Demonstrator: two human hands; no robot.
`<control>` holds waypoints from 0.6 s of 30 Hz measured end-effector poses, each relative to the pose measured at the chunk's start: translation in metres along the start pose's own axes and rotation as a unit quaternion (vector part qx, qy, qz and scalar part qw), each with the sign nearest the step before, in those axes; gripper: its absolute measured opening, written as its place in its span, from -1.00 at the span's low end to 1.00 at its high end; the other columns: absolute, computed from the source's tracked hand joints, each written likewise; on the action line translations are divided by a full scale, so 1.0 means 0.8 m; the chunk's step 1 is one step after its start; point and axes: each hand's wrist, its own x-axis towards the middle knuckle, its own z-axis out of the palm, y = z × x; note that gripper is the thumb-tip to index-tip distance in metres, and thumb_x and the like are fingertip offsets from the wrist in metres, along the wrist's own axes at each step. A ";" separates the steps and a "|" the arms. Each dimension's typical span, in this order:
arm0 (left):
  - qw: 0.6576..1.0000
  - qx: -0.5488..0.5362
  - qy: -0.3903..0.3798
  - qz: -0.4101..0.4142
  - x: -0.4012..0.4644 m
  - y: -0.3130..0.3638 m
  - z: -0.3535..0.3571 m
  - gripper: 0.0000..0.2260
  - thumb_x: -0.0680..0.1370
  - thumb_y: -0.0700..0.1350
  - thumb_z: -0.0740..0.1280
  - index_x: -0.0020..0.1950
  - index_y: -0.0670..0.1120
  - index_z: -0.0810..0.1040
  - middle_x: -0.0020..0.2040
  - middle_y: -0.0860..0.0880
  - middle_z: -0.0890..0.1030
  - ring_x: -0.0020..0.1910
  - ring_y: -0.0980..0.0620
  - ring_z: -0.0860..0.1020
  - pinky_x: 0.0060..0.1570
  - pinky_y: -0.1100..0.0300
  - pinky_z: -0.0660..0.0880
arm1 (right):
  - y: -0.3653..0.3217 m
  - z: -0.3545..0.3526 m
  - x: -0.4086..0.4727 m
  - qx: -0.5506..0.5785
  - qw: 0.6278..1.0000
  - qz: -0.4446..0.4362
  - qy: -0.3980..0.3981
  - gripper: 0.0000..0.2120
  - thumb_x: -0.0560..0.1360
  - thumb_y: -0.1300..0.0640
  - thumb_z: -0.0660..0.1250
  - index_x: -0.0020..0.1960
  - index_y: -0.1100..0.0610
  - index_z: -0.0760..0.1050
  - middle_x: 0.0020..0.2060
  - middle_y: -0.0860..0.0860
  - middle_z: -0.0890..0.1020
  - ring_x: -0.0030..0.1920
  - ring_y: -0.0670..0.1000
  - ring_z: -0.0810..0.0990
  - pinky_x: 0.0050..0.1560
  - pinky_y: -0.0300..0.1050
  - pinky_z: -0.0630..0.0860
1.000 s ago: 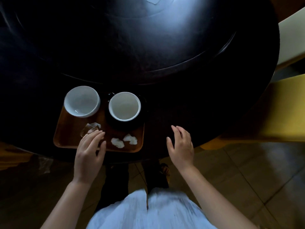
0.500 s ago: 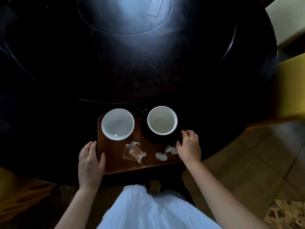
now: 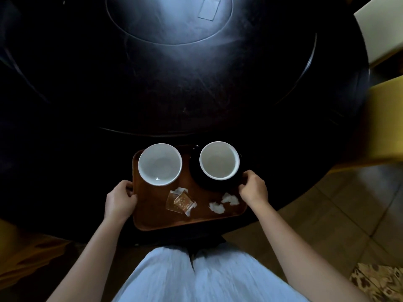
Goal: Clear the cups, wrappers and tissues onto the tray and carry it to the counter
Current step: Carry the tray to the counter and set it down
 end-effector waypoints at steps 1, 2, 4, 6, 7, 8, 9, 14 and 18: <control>1.000 -0.010 -0.017 -0.013 0.003 0.001 -0.003 -0.74 0.40 -0.29 0.31 0.08 -0.19 0.53 -0.23 -0.11 0.57 -0.20 -0.10 0.53 -0.18 0.07 0.46 | -0.001 -0.002 0.002 0.004 1.000 0.005 -0.009 -0.73 0.43 0.28 0.29 0.13 0.18 0.46 0.05 0.19 0.61 0.08 0.21 0.56 0.00 0.03 0.54; 0.999 -0.030 -0.035 -0.026 0.007 0.001 -0.006 -0.73 0.40 -0.29 0.31 0.09 -0.19 0.53 -0.25 -0.11 0.57 -0.21 -0.12 0.55 -0.15 0.03 0.51 | -0.002 -0.004 0.003 0.007 1.000 0.005 -0.016 -0.73 0.43 0.27 0.30 0.13 0.18 0.47 0.05 0.19 0.61 0.08 0.21 0.56 0.00 0.02 0.53; 0.991 -0.089 -0.083 -0.052 0.013 0.001 -0.012 -0.75 0.42 -0.33 0.29 0.08 -0.17 0.54 -0.27 -0.12 0.55 -0.24 -0.12 0.56 -0.16 -0.02 0.57 | -0.004 -0.009 0.006 0.015 1.000 0.002 -0.027 -0.73 0.42 0.26 0.32 0.12 0.17 0.49 0.04 0.17 0.62 0.07 0.20 0.56 -0.03 -0.01 0.52; 0.980 -0.135 -0.130 -0.060 0.016 0.003 -0.018 -0.76 0.45 -0.38 0.26 0.05 -0.15 0.55 -0.24 -0.12 0.55 -0.26 -0.04 0.54 -0.26 0.12 0.56 | -0.005 -0.012 0.011 0.031 0.999 0.002 -0.039 -0.74 0.40 0.24 0.34 0.09 0.17 0.52 0.01 0.16 0.63 0.06 0.20 0.57 -0.05 -0.03 0.51; 0.977 -0.146 -0.144 -0.058 0.018 0.003 -0.019 -0.75 0.45 -0.40 0.25 0.04 -0.15 0.56 -0.23 -0.11 0.57 -0.25 -0.01 0.54 -0.32 0.23 0.55 | -0.003 -0.013 0.014 0.041 0.998 0.003 -0.047 -0.75 0.39 0.24 0.35 0.07 0.16 0.53 -0.01 0.16 0.64 0.04 0.20 0.58 -0.05 -0.03 0.52; 0.975 -0.151 -0.151 -0.051 0.019 0.002 -0.020 -0.74 0.45 -0.42 0.25 0.02 -0.15 0.57 -0.23 -0.08 0.59 -0.24 0.02 0.56 -0.38 0.31 0.53 | -0.001 -0.012 0.016 0.052 0.997 0.003 -0.053 -0.77 0.38 0.24 0.36 0.04 0.15 0.54 -0.02 0.15 0.65 0.03 0.19 0.59 -0.05 -0.02 0.53; 0.975 -0.153 -0.153 -0.044 0.020 0.002 -0.022 -0.73 0.44 -0.43 0.26 0.00 -0.15 0.59 -0.23 -0.06 0.61 -0.24 0.03 0.57 -0.40 0.37 0.52 | -0.001 -0.012 0.017 0.062 0.997 0.001 -0.057 -0.78 0.37 0.24 0.37 0.02 0.15 0.55 -0.04 0.15 0.66 0.02 0.18 0.59 -0.04 -0.01 0.55; 0.960 -0.208 -0.179 -0.056 0.029 -0.006 -0.025 -0.67 0.46 -0.44 0.26 0.16 -0.20 0.54 -0.15 -0.06 0.62 -0.16 -0.01 0.58 -0.32 0.39 0.56 | 0.007 -0.015 0.030 0.090 0.993 -0.002 -0.072 -0.78 0.33 0.26 0.42 -0.02 0.19 0.58 -0.11 0.13 0.66 -0.06 0.15 0.62 -0.02 0.07 0.59; 0.953 -0.221 -0.200 -0.061 0.035 -0.013 -0.028 -0.65 0.47 -0.42 0.26 0.24 -0.23 0.49 -0.04 -0.14 0.62 -0.03 -0.12 0.58 -0.01 0.08 0.58 | 0.010 -0.019 0.037 0.220 0.967 0.039 -0.123 -0.69 0.36 0.43 0.39 0.09 0.30 0.51 -0.10 0.22 0.62 -0.16 0.14 0.62 -0.26 -0.01 0.65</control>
